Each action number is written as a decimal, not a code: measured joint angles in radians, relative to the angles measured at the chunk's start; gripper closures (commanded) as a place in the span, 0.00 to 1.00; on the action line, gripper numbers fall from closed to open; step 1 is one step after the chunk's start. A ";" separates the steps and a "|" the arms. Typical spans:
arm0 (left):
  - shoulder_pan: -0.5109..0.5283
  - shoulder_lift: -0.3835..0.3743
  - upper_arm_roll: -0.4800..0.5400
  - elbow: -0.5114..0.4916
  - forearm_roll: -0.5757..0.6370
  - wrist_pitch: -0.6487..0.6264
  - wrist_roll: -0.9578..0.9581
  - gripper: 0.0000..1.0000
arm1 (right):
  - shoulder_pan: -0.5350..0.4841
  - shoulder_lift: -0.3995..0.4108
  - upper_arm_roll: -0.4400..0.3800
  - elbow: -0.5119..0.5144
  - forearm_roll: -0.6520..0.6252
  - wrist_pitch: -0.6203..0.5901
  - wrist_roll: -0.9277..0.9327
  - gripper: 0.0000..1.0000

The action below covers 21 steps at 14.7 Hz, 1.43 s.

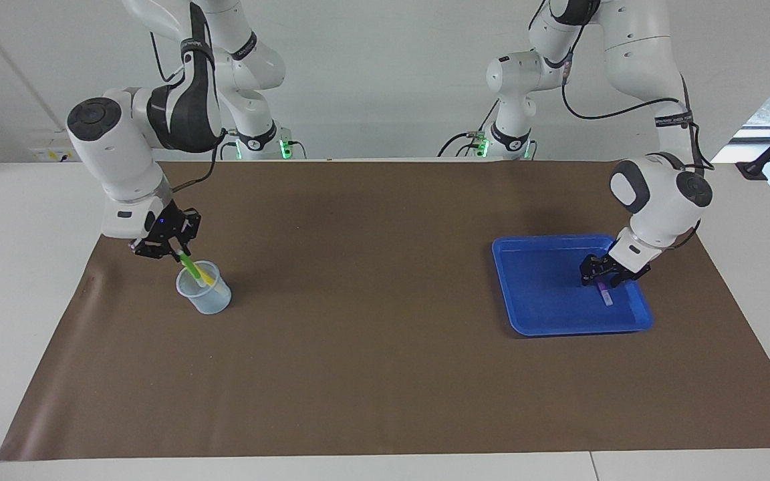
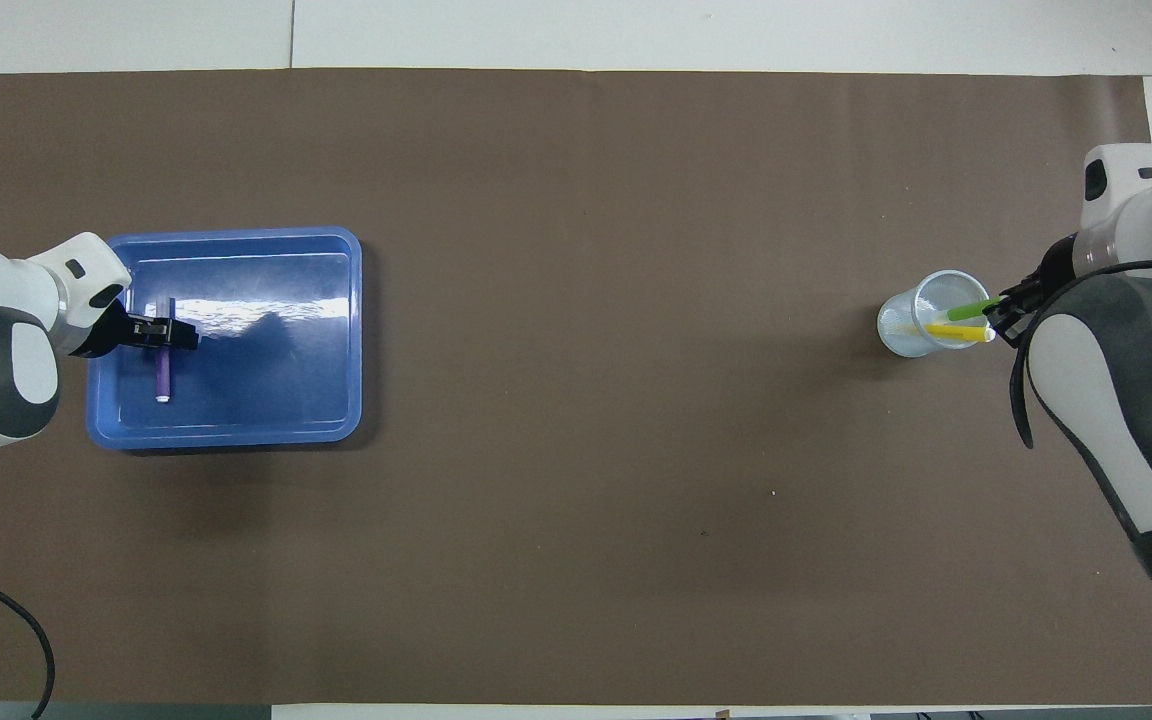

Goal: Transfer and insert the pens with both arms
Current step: 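Insert the green pen into the cup while the left gripper reaches the tray, then grasp the purple pen with the left gripper while the right gripper withdraws, then carry the purple pen toward the right gripper while the right gripper grasps it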

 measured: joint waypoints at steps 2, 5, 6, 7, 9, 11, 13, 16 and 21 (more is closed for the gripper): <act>0.000 0.000 0.000 0.000 0.000 -0.001 0.000 1.00 | 0.000 -0.002 0.000 0.008 0.000 0.001 0.000 0.00; -0.001 -0.005 -0.004 0.000 0.000 -0.019 -0.020 1.00 | 0.001 -0.002 0.001 0.055 0.060 -0.046 0.000 0.00; -0.005 -0.011 -0.007 0.001 0.000 -0.035 -0.051 1.00 | 0.002 -0.003 0.001 0.075 0.123 -0.071 0.000 0.00; -0.013 -0.021 -0.011 0.002 0.000 -0.056 -0.093 1.00 | 0.002 -0.003 0.002 0.091 0.188 -0.093 0.000 0.00; -0.051 -0.056 -0.017 0.013 0.000 -0.113 -0.216 1.00 | 0.003 -0.006 0.008 0.113 0.296 -0.135 0.019 0.00; -0.114 -0.101 -0.022 0.042 0.000 -0.192 -0.412 1.00 | 0.003 -0.011 0.023 0.117 0.411 -0.177 0.122 0.00; -0.180 -0.131 -0.027 0.085 -0.002 -0.260 -0.617 1.00 | 0.004 -0.014 0.036 0.118 0.524 -0.210 0.260 0.00; -0.278 -0.139 -0.031 0.170 -0.069 -0.307 -0.888 1.00 | 0.005 -0.016 0.069 0.119 0.678 -0.228 0.485 0.00; -0.418 -0.136 -0.033 0.248 -0.131 -0.267 -1.356 1.00 | 0.007 -0.016 0.147 0.117 0.840 -0.169 0.793 0.00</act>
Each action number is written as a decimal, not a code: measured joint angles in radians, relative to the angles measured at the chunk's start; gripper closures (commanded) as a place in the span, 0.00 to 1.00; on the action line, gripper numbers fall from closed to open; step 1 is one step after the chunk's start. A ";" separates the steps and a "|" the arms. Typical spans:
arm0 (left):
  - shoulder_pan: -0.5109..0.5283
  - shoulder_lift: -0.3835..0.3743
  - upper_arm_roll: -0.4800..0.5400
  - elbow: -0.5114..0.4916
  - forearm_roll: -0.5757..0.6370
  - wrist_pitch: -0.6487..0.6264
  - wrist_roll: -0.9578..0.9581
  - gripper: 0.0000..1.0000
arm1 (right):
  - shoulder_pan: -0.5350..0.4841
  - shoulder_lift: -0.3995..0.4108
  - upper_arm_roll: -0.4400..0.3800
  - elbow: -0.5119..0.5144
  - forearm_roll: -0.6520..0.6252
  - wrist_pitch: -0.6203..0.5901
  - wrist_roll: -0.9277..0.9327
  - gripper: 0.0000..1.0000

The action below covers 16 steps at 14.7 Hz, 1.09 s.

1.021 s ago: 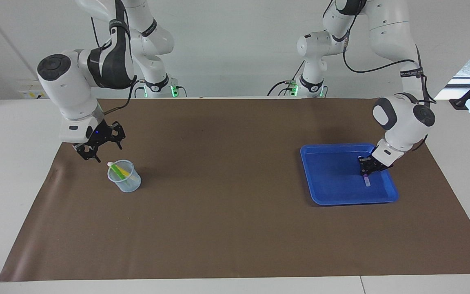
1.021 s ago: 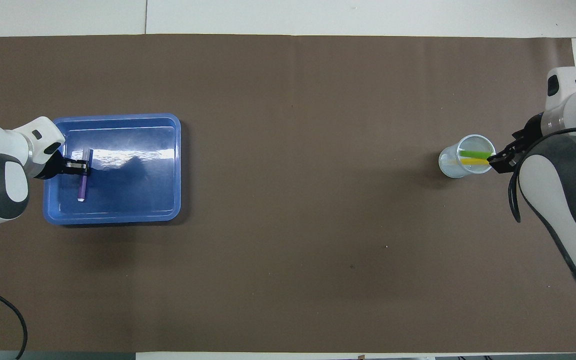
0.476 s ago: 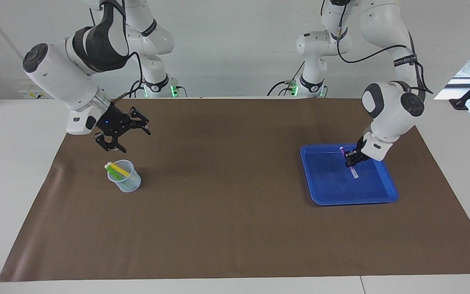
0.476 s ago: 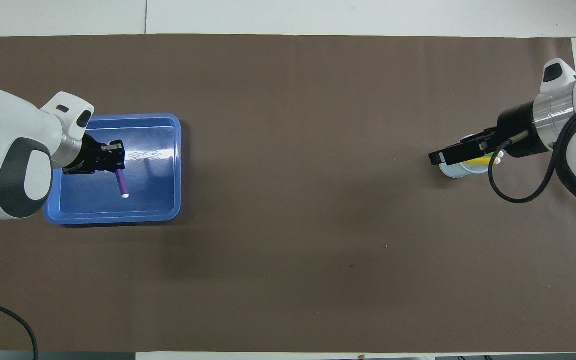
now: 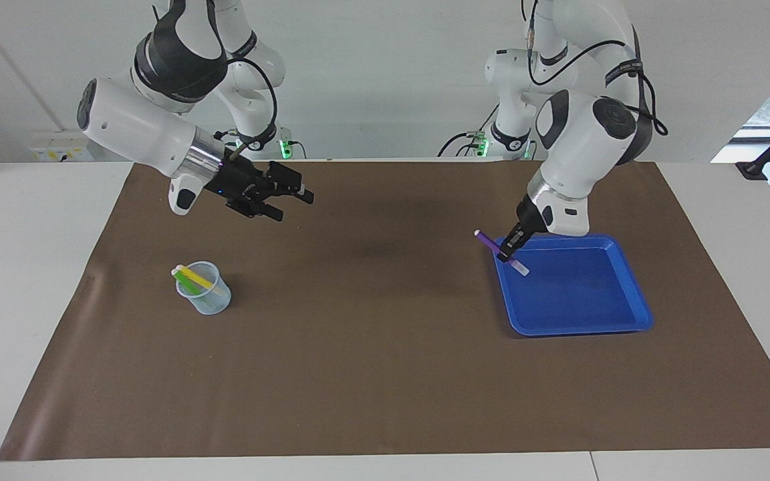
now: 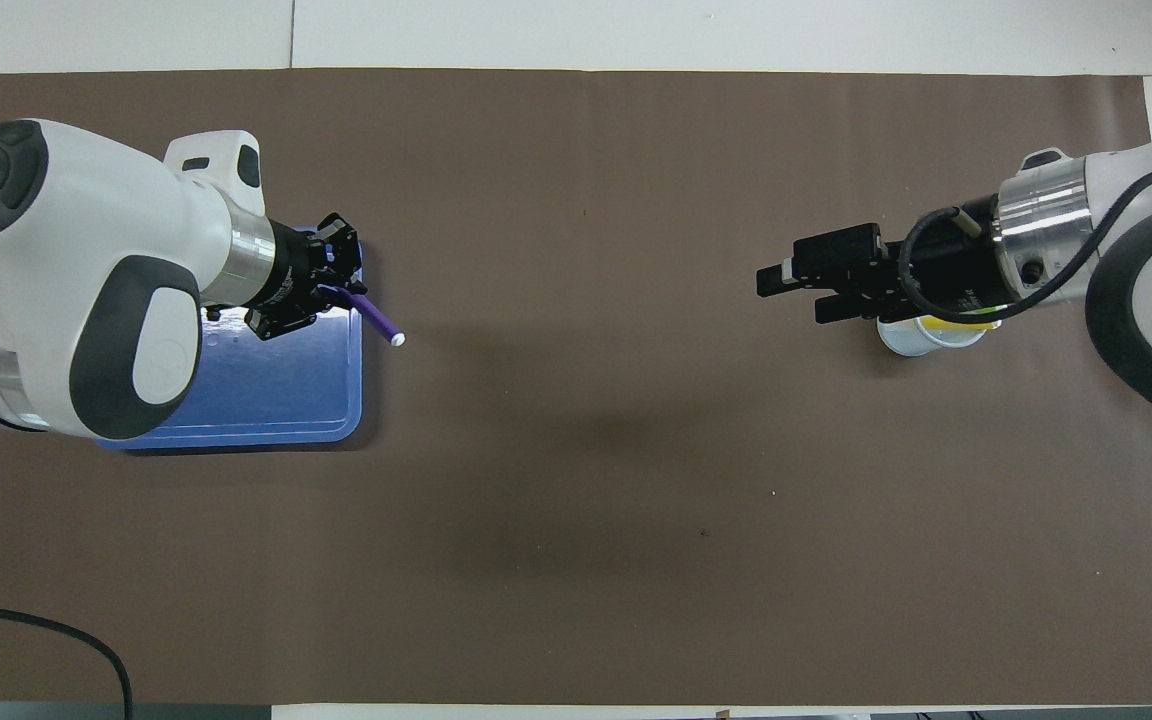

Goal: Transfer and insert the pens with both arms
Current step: 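Carry the purple pen toward the right gripper while the right gripper grasps it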

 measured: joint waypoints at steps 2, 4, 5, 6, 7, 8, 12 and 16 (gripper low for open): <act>-0.052 0.010 -0.001 0.001 -0.044 0.076 -0.155 1.00 | 0.002 -0.002 0.036 -0.022 0.057 0.065 0.051 0.00; -0.085 0.023 0.000 0.005 -0.115 0.164 -0.240 1.00 | 0.007 -0.016 0.053 -0.072 0.144 0.121 0.068 0.00; -0.102 0.026 0.000 0.010 -0.148 0.184 -0.270 1.00 | 0.017 -0.027 0.055 -0.106 0.196 0.150 0.068 0.00; -0.121 0.028 0.000 0.015 -0.169 0.192 -0.297 1.00 | 0.031 -0.037 0.055 -0.139 0.241 0.187 0.069 0.00; -0.142 0.029 0.000 0.019 -0.184 0.207 -0.324 1.00 | 0.045 -0.043 0.055 -0.166 0.286 0.223 0.072 0.00; -0.167 0.029 -0.001 0.022 -0.194 0.235 -0.355 1.00 | 0.064 -0.048 0.055 -0.190 0.335 0.258 0.079 0.00; -0.258 0.043 -0.001 0.023 -0.201 0.339 -0.453 1.00 | 0.141 -0.052 0.057 -0.230 0.390 0.360 0.115 0.05; -0.299 0.048 0.000 0.023 -0.202 0.349 -0.468 1.00 | 0.150 -0.052 0.054 -0.241 0.391 0.367 0.123 0.16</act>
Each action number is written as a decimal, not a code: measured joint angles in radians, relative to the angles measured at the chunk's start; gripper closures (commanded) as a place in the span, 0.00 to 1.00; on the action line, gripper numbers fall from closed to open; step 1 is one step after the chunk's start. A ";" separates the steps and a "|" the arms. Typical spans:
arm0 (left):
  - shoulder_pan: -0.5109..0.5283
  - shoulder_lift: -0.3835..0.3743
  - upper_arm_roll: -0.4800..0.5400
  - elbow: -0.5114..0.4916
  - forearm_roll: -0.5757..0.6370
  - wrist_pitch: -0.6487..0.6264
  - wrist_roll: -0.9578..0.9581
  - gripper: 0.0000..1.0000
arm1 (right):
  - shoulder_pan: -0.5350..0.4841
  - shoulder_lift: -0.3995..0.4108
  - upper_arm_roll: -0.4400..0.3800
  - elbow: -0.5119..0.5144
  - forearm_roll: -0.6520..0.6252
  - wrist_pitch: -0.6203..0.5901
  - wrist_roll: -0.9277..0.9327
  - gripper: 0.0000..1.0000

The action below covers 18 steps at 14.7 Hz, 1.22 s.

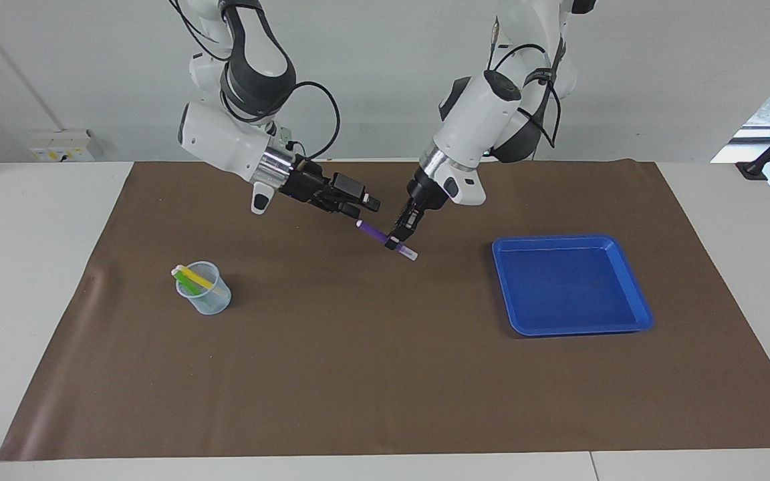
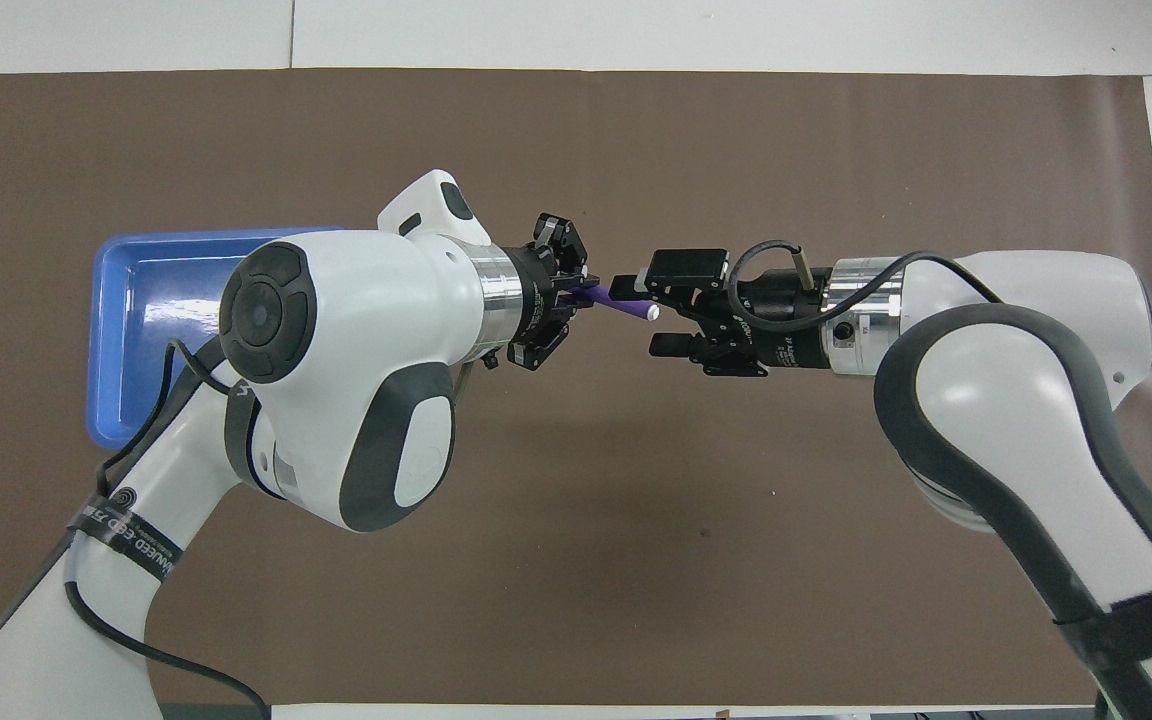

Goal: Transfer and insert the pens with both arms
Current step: 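Carry the purple pen toward the right gripper while the right gripper grasps it, then open the left gripper and pull the purple pen away with the right gripper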

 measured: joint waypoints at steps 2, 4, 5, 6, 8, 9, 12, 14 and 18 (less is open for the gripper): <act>-0.013 0.000 0.000 0.000 0.000 -0.001 -0.003 1.00 | -0.005 0.000 -0.002 -0.004 0.000 0.000 -0.001 0.32; -0.019 0.000 0.000 0.000 -0.001 -0.001 -0.003 1.00 | -0.009 0.001 -0.003 -0.007 0.000 0.000 -0.002 0.42; -0.019 0.000 0.001 0.000 -0.001 -0.002 -0.004 1.00 | -0.009 0.001 -0.003 -0.011 0.000 0.000 -0.008 0.47; -0.019 -0.001 0.005 0.000 -0.001 -0.004 -0.004 1.00 | -0.011 0.001 -0.003 -0.018 0.000 0.000 -0.025 0.50; -0.021 -0.001 0.005 0.000 -0.001 -0.020 -0.004 1.00 | -0.012 0.004 -0.004 -0.026 0.000 0.000 -0.056 0.61; -0.021 -0.001 0.006 0.000 -0.001 -0.022 -0.004 1.00 | -0.012 0.004 -0.004 -0.032 0.000 0.000 -0.062 0.66; -0.021 -0.003 0.008 0.002 -0.001 -0.032 -0.004 1.00 | -0.013 0.004 -0.006 -0.041 0.000 0.000 -0.068 0.94; -0.021 -0.004 0.010 0.003 -0.002 -0.038 -0.008 1.00 | -0.013 0.000 -0.006 -0.041 0.009 -0.008 -0.071 1.00; -0.022 -0.004 0.010 0.003 -0.005 -0.038 -0.010 0.00 | -0.014 -0.002 -0.006 -0.041 0.010 -0.010 -0.071 1.00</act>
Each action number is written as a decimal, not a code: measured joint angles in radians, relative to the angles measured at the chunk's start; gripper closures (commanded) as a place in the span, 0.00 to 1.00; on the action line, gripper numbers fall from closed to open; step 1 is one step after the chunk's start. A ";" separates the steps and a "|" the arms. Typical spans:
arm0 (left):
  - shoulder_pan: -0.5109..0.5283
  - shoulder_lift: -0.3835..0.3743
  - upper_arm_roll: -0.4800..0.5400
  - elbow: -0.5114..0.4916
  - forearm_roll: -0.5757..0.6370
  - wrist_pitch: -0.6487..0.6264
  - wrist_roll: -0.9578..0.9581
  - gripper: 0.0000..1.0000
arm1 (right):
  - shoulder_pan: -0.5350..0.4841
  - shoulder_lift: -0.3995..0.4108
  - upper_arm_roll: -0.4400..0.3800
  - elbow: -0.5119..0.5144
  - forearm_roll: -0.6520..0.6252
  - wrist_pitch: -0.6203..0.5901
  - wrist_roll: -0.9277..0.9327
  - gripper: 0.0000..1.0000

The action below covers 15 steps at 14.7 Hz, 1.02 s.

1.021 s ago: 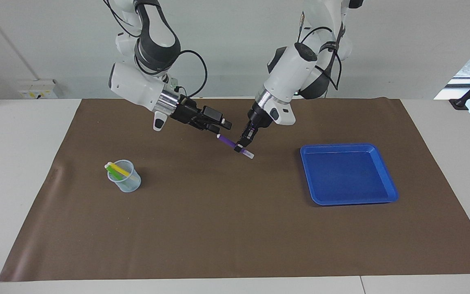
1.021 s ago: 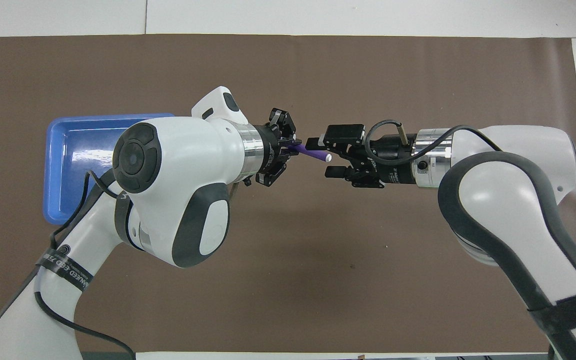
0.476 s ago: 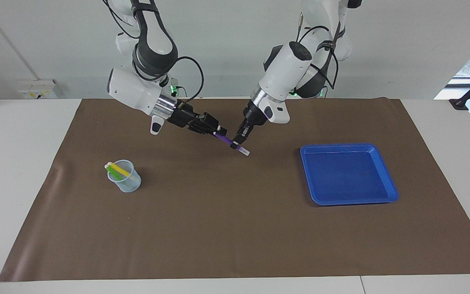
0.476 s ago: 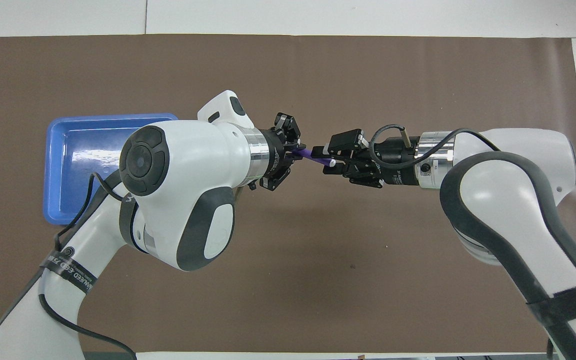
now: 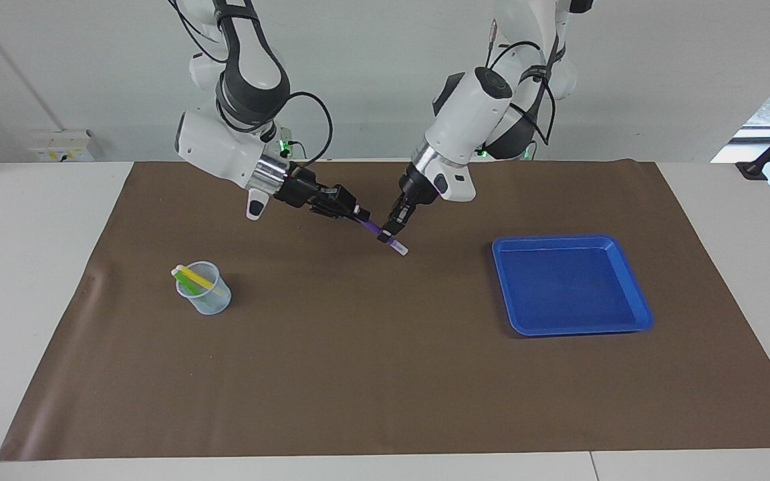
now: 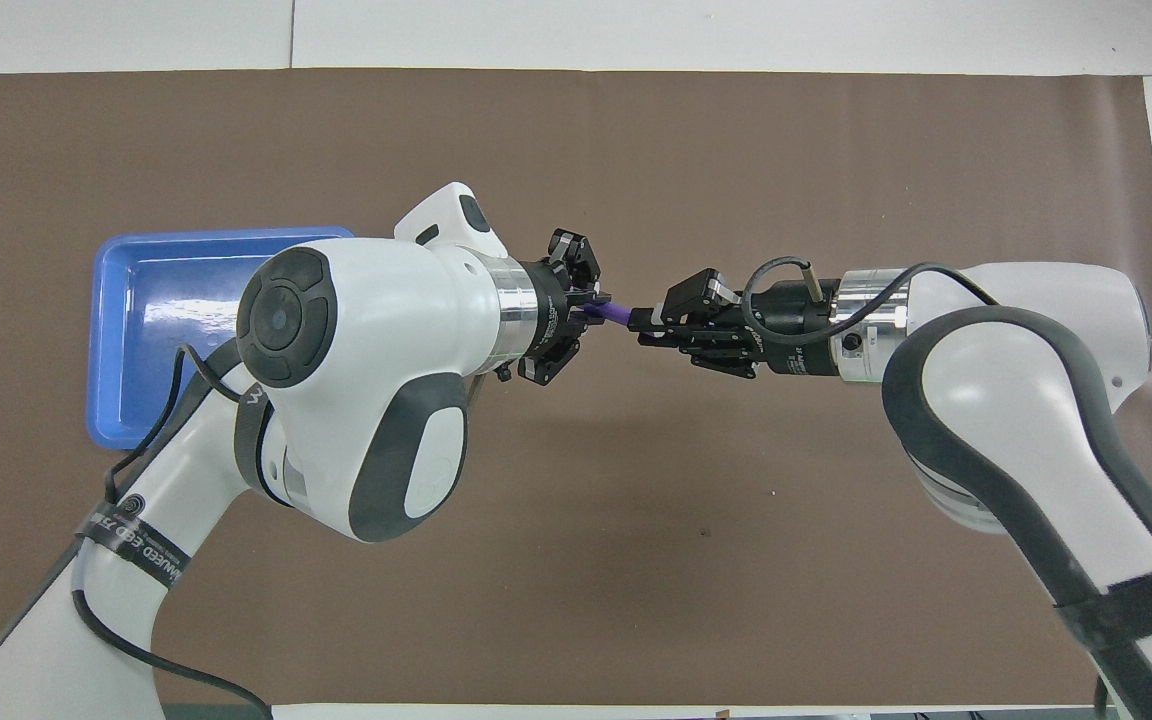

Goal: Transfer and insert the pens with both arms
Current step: 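Open the left gripper and pull the purple pen away with the right gripper, then insert the purple pen into the cup while the left gripper withdraws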

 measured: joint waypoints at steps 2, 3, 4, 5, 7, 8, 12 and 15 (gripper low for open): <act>-0.002 0.000 -0.002 -0.001 0.000 -0.011 0.034 0.00 | -0.007 0.000 0.000 0.004 0.001 -0.001 0.000 1.00; -0.001 0.000 -0.001 -0.001 0.000 -0.014 0.067 0.00 | -0.015 0.000 0.000 0.006 0.001 -0.010 0.000 1.00; 0.001 0.000 0.003 -0.001 0.000 -0.021 0.115 0.00 | -0.028 0.000 0.000 0.012 -0.005 -0.034 0.000 1.00; 0.012 0.000 0.009 -0.001 0.001 -0.046 0.180 0.00 | -0.049 0.001 0.000 0.024 -0.034 -0.079 -0.001 1.00; 0.059 -0.003 0.016 -0.001 0.010 -0.136 0.348 0.00 | -0.120 0.007 -0.002 0.074 -0.176 -0.209 -0.005 1.00; 0.093 -0.006 0.018 -0.001 0.020 -0.183 0.442 0.00 | -0.163 0.014 -0.003 0.114 -0.262 -0.286 -0.012 1.00; 0.236 -0.036 0.024 -0.051 0.091 -0.289 0.828 0.00 | -0.259 0.049 -0.009 0.320 -0.656 -0.527 -0.137 1.00; 0.319 -0.069 0.025 -0.096 0.174 -0.314 1.037 0.00 | -0.258 0.064 -0.006 0.428 -0.950 -0.588 -0.354 1.00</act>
